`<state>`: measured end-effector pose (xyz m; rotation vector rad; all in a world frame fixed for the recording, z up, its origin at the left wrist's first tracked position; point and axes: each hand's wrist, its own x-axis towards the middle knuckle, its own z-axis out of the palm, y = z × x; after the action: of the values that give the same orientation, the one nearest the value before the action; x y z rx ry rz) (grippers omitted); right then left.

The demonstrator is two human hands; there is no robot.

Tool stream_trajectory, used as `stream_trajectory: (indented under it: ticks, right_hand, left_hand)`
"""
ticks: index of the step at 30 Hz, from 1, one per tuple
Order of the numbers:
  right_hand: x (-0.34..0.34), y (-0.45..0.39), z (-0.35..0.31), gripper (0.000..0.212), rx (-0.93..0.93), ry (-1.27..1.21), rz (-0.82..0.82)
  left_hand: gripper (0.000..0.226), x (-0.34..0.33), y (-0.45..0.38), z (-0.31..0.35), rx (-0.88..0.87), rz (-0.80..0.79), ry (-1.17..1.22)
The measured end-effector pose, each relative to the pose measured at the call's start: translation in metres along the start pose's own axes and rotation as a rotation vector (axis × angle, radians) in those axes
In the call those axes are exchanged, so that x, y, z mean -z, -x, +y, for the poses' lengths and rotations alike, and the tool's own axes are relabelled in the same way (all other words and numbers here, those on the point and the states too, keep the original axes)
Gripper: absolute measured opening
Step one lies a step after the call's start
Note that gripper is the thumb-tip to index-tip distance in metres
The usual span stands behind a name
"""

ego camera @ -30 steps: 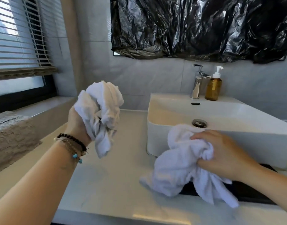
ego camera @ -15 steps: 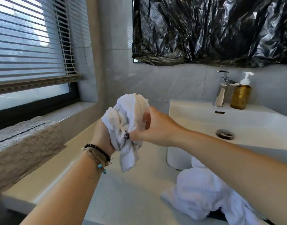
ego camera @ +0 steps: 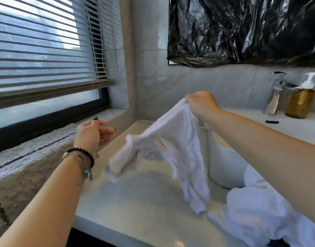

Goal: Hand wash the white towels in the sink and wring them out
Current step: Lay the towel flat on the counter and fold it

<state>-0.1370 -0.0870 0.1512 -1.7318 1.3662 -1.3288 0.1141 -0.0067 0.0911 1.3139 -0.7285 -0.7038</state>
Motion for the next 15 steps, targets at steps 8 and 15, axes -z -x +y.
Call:
stream_trajectory:
  ticks: [8,15]
  right_hand:
    - [-0.037,0.006,0.004,0.018,0.069,-0.05,-0.188]
    - [-0.007,-0.008,0.006,0.038,0.32,0.341,-0.393]
  left_hand:
    - [0.04,-0.045,0.037,-0.056,-0.232,-0.487,-0.532]
    - [0.013,-0.077,0.022,-0.084,-0.414,-0.356,-0.622]
